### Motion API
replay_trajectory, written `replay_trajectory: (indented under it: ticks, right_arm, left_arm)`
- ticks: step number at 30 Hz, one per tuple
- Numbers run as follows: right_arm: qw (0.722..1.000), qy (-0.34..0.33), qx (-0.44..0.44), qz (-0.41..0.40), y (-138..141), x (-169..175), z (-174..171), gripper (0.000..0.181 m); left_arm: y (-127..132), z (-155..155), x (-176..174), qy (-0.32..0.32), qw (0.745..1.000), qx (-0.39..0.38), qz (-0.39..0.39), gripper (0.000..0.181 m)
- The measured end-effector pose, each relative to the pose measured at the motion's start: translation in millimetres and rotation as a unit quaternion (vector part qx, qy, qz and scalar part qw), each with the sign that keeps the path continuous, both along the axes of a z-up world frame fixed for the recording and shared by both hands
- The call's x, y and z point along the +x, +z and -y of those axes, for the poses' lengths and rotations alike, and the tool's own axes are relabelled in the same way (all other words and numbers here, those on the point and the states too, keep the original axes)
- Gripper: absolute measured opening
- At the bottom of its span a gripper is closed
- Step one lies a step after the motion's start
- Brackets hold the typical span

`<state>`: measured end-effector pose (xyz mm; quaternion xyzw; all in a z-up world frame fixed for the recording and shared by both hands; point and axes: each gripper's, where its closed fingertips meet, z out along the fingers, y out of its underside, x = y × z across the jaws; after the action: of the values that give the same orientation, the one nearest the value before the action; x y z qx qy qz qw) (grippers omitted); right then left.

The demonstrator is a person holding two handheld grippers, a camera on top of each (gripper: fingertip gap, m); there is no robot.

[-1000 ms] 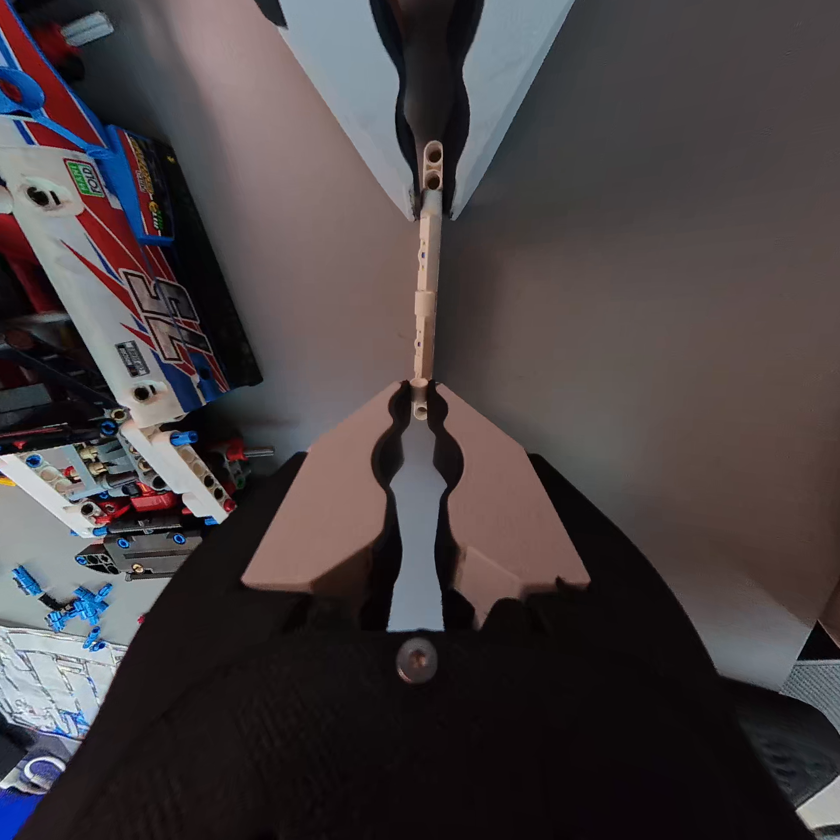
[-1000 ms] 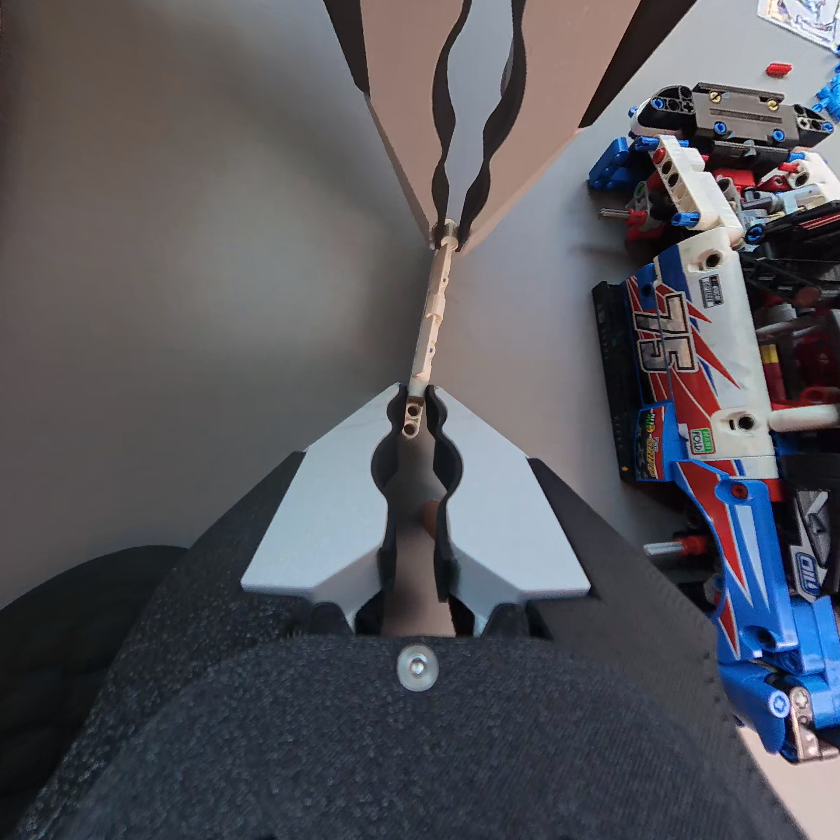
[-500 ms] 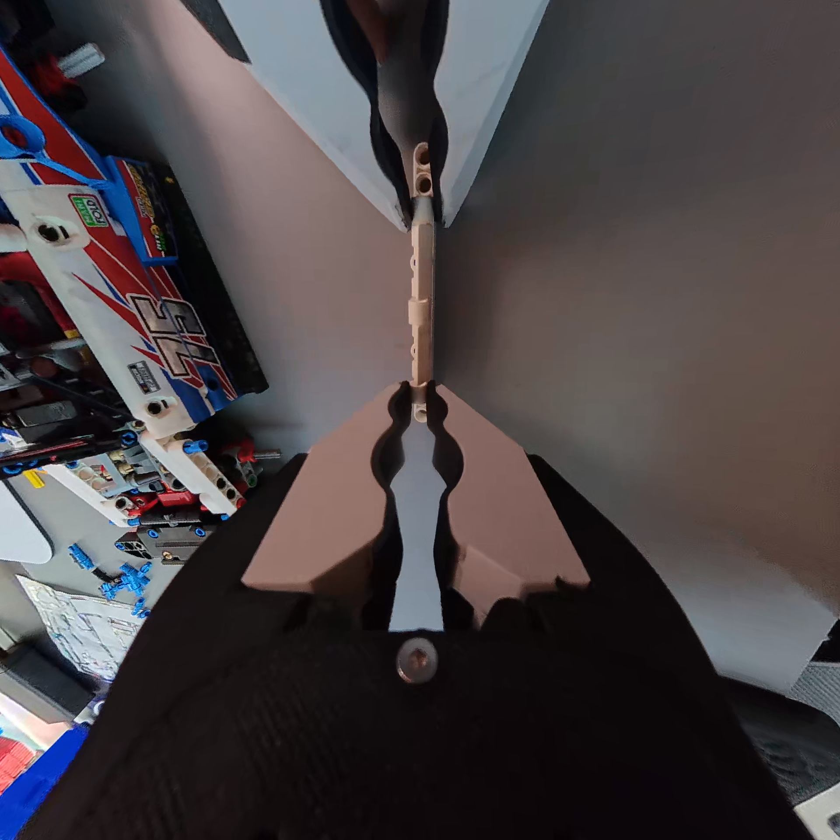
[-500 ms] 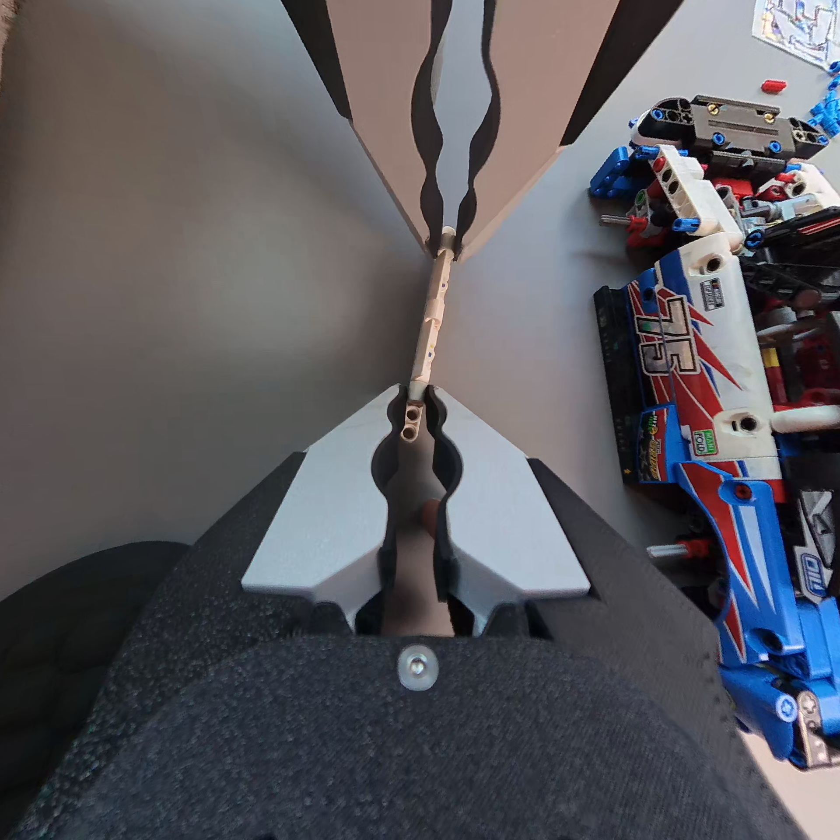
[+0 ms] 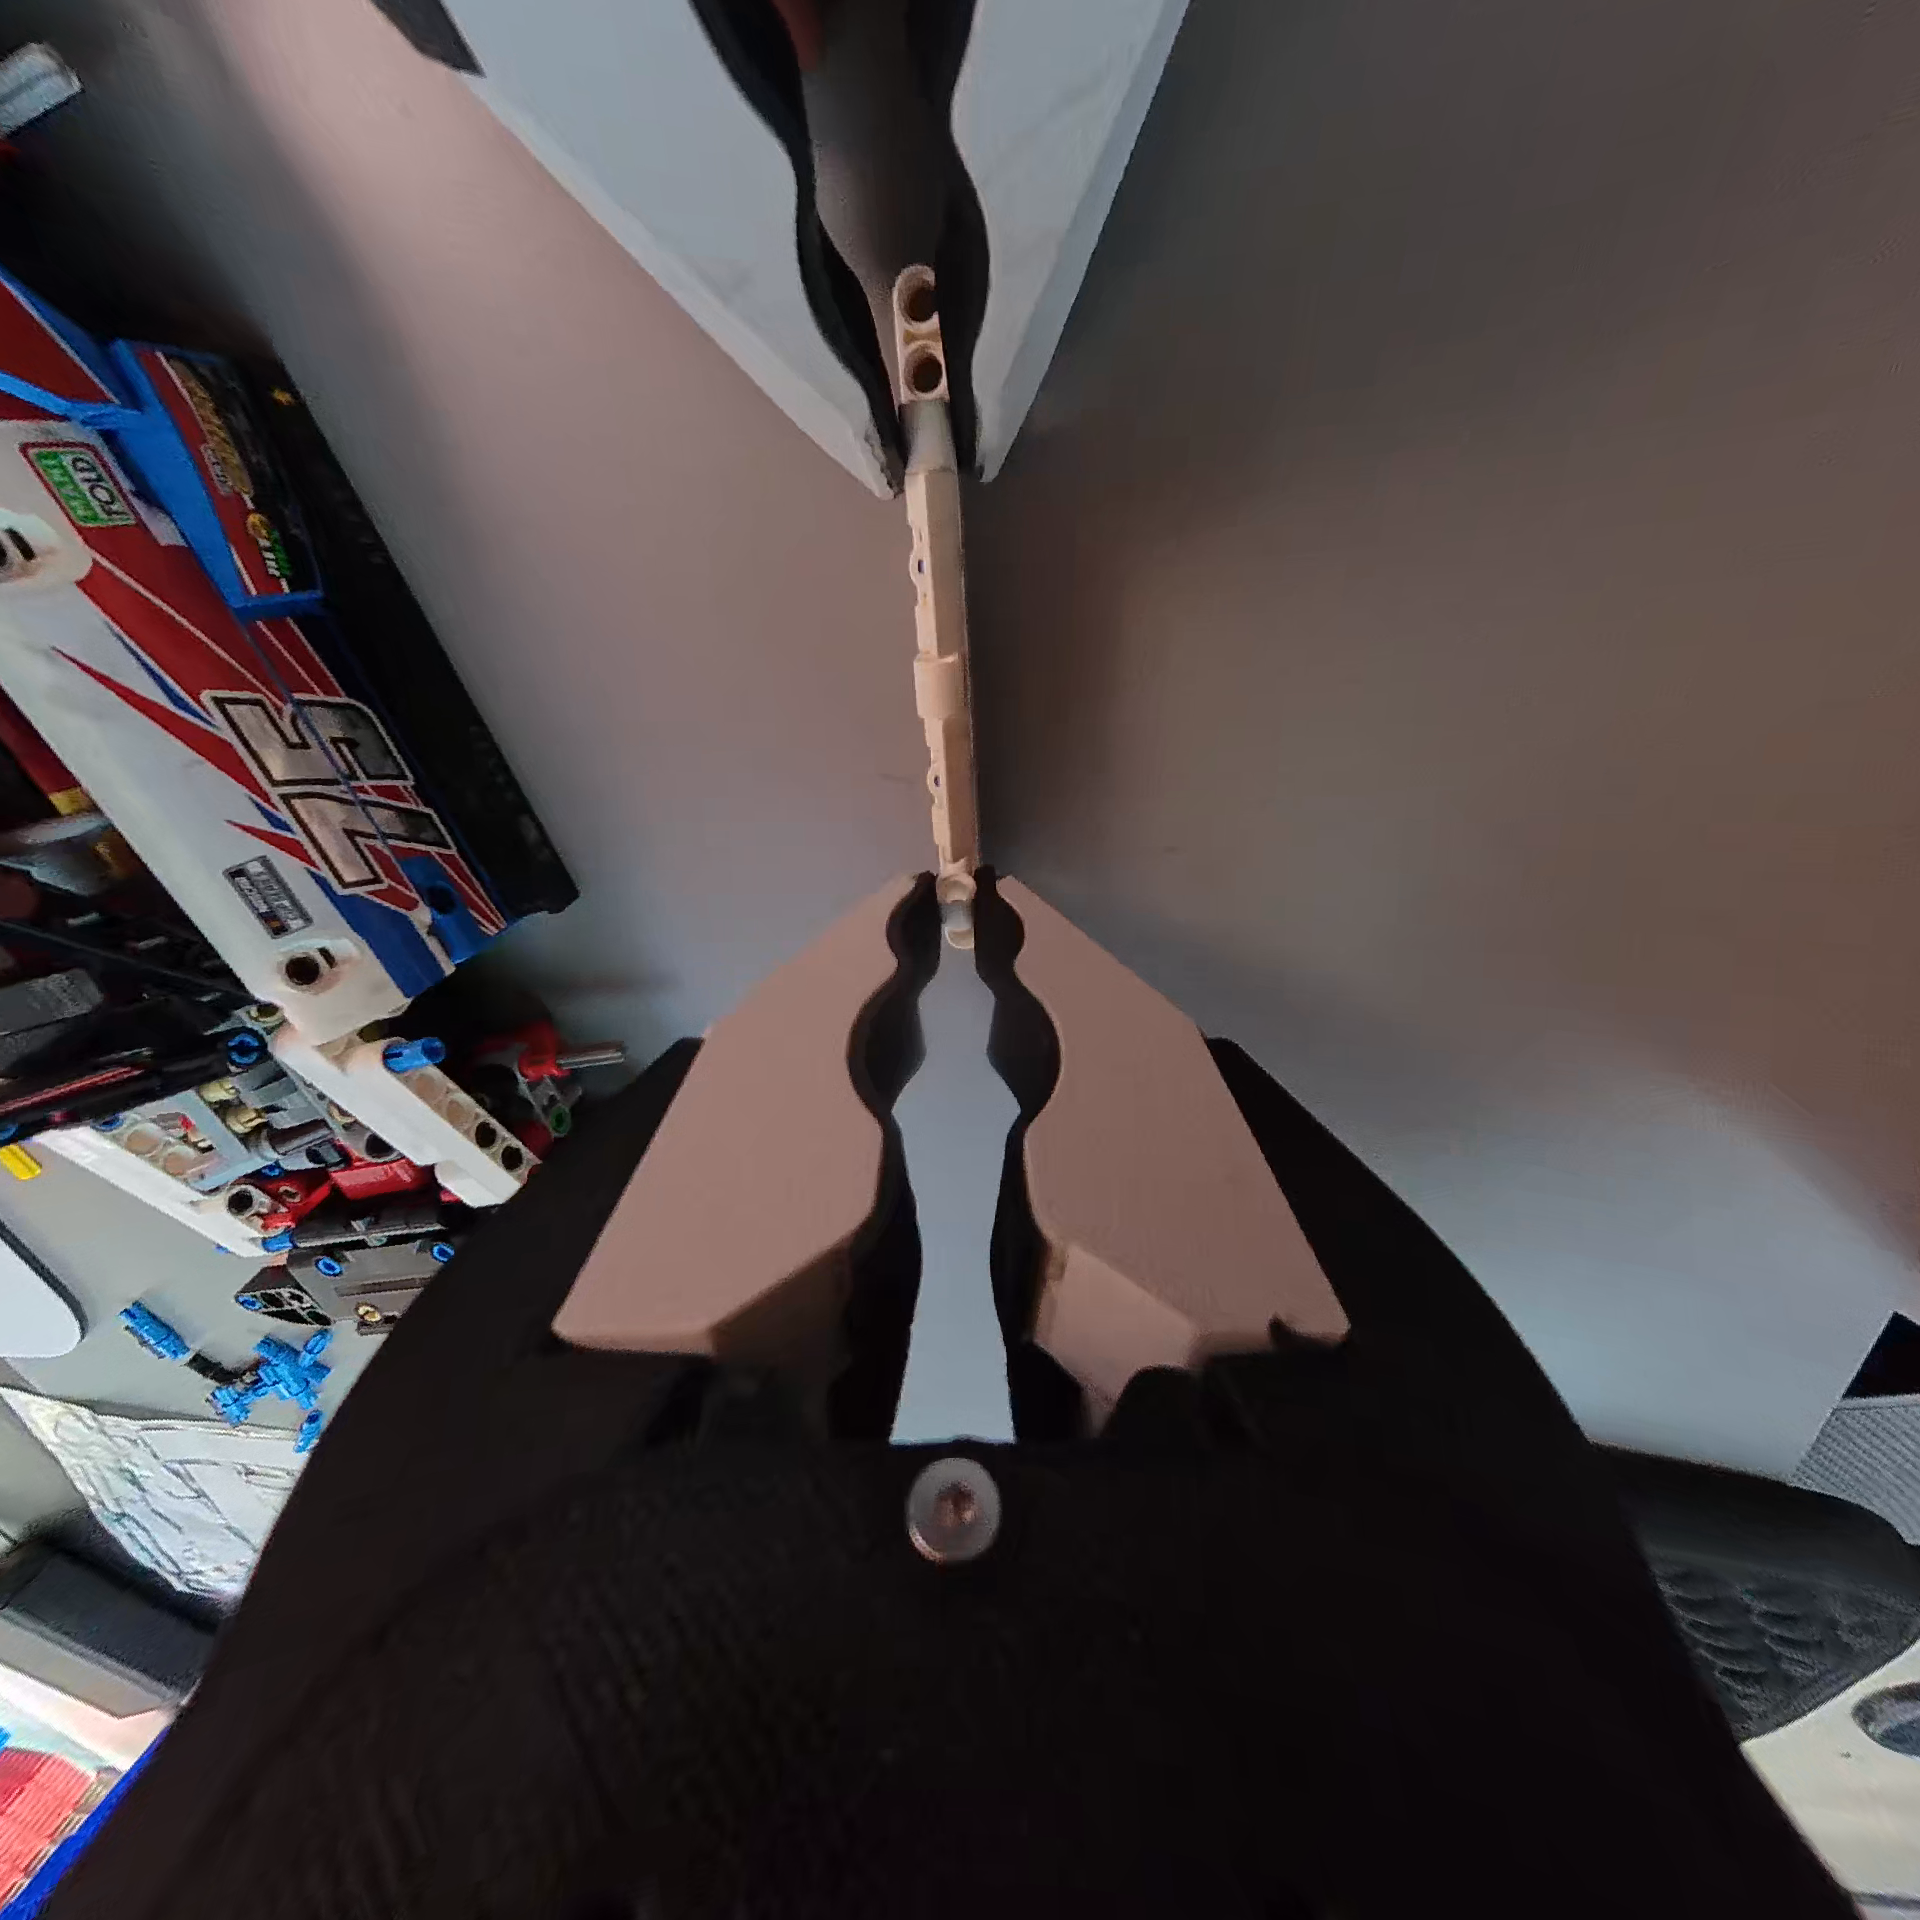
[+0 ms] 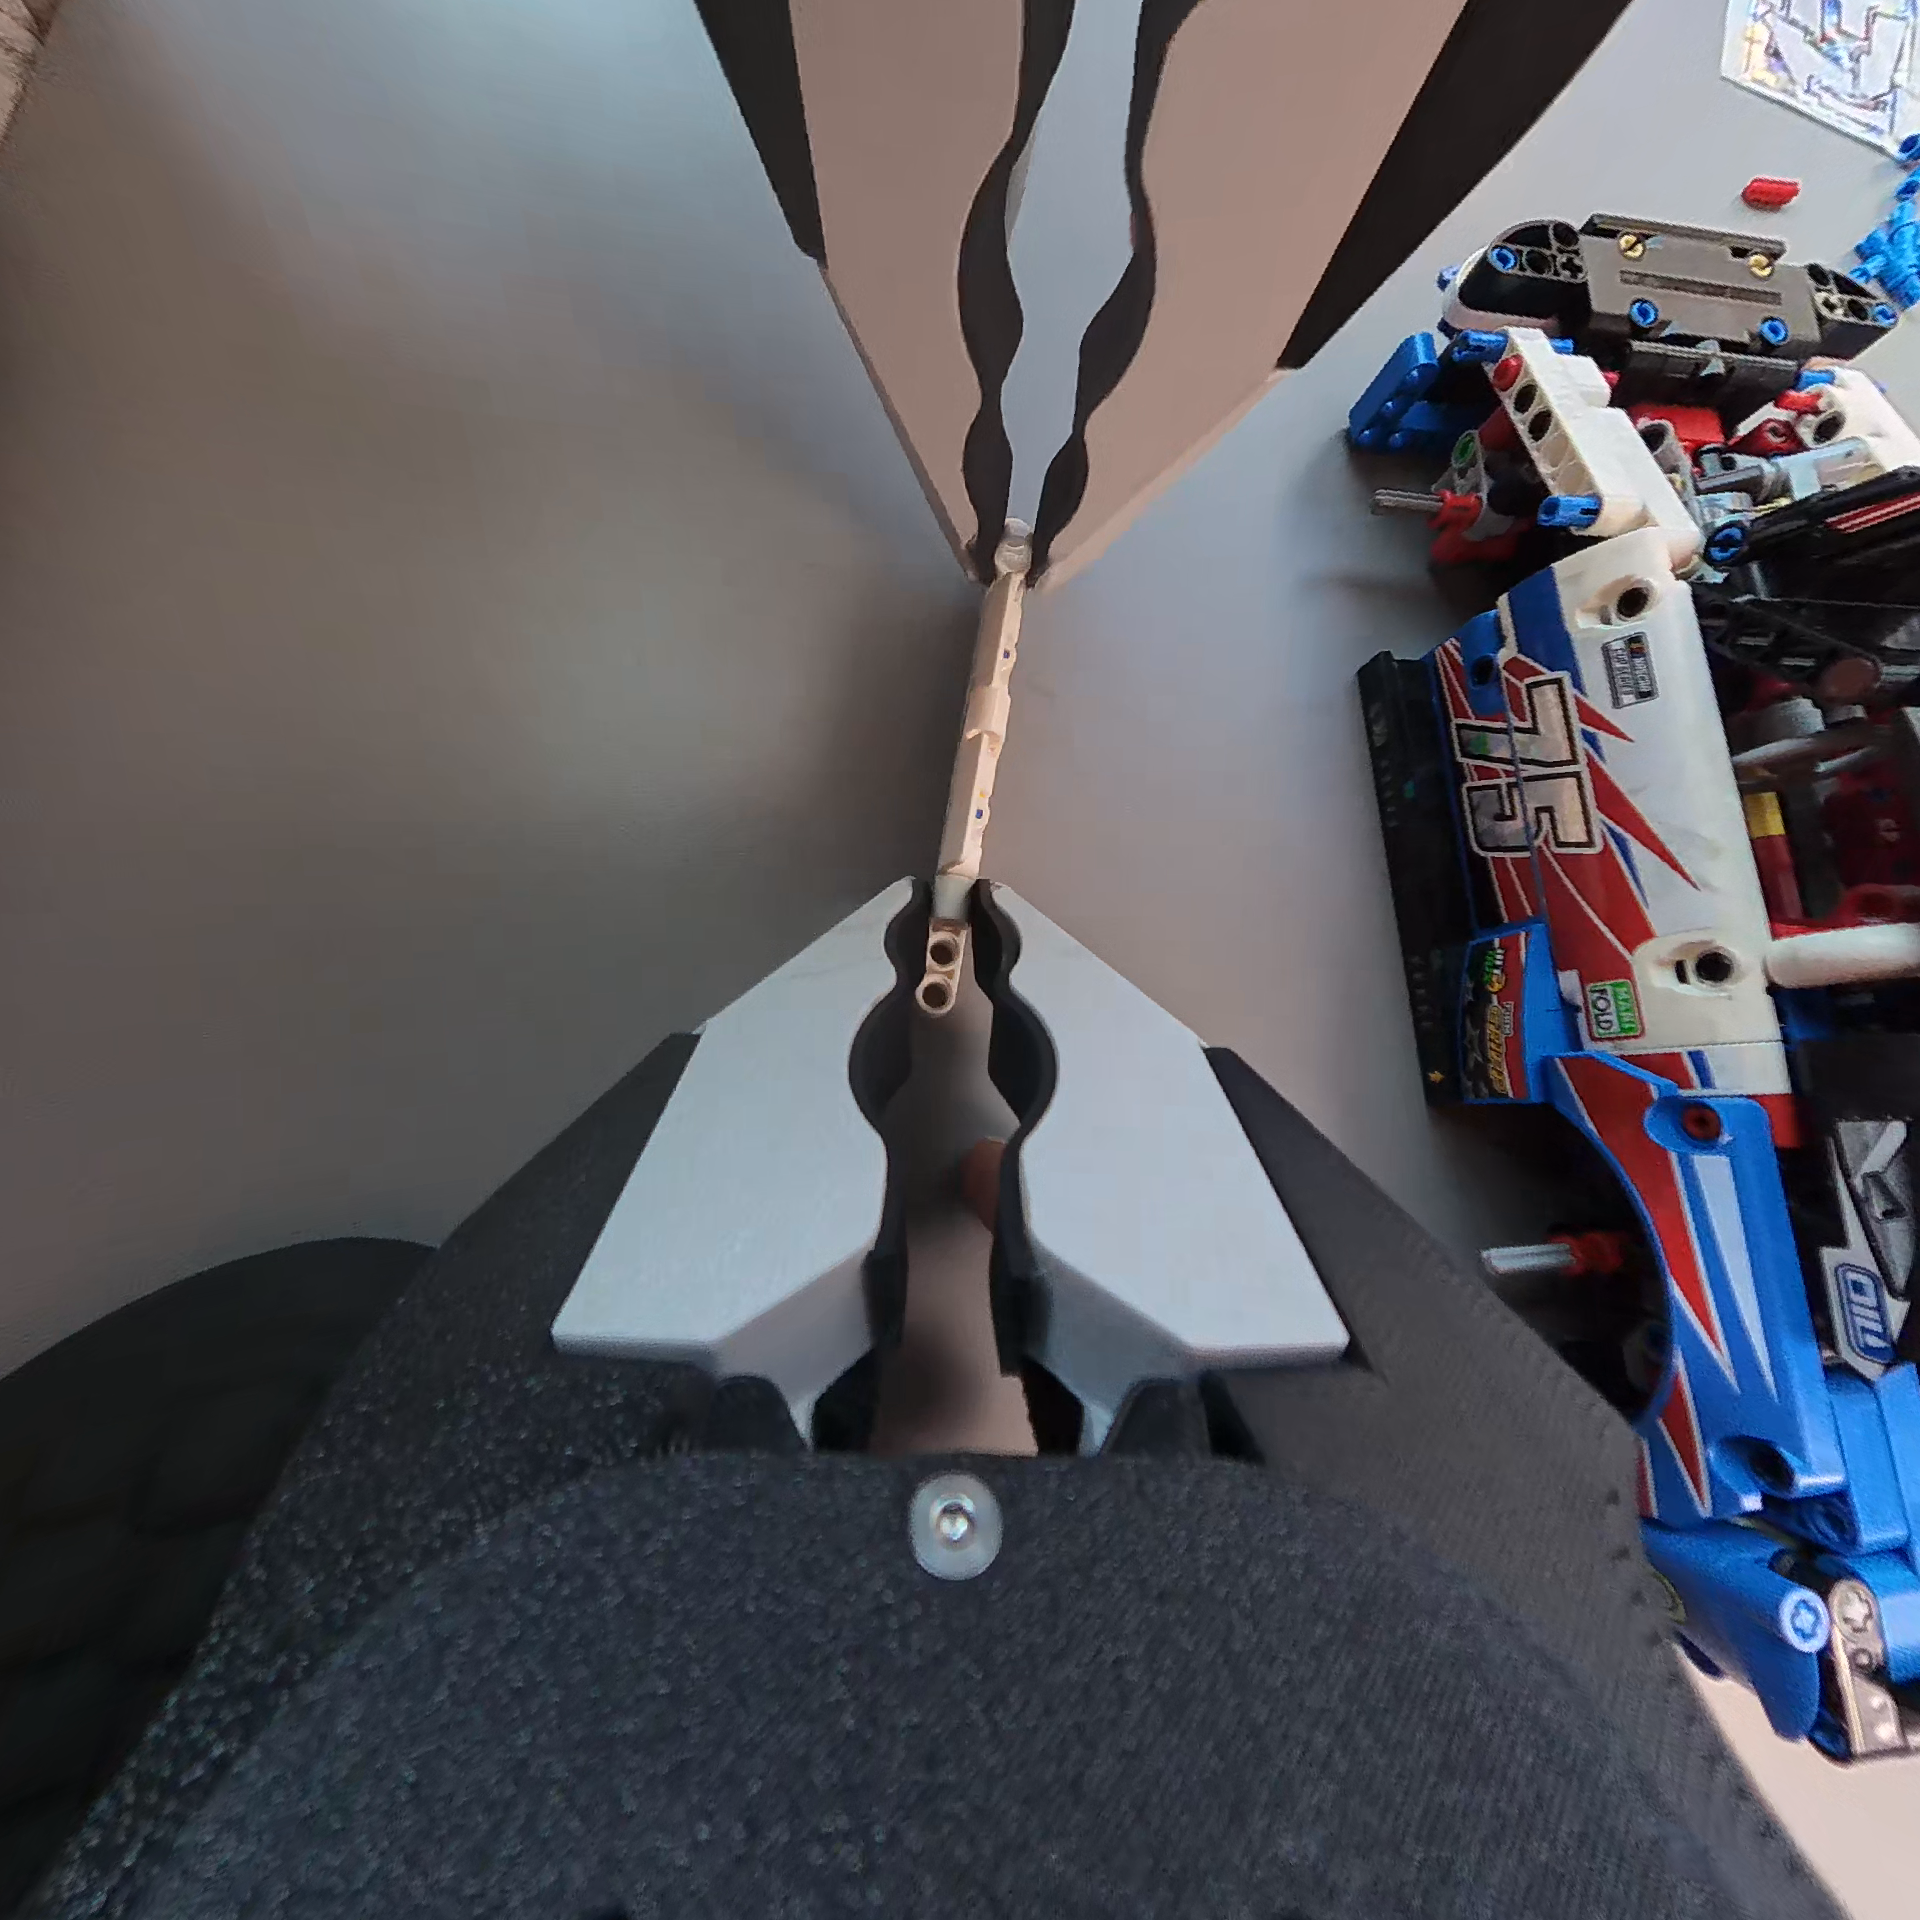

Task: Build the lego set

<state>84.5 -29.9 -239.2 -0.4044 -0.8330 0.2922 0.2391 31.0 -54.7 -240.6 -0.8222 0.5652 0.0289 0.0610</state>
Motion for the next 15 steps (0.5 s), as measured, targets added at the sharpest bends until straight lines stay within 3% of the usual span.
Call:
replay_trajectory:
  ticks: [3, 15]
  right_arm:
    - [1.0, -0.001, -0.005, 0.001, -0.1, 1.4, -0.5, 0.006]
    - [0.999, -0.011, -0.021, -0.023, 3.0, 0.5, -2.2, 0.006]
  left_arm:
    - [0.0, -0.9, 2.6, 0.022, 0.999, -0.03, 0.013, 0.004]
    - [2.5, 0.1, 2.6, 0.005, 0.997, -0.075, -0.03, 0.006]
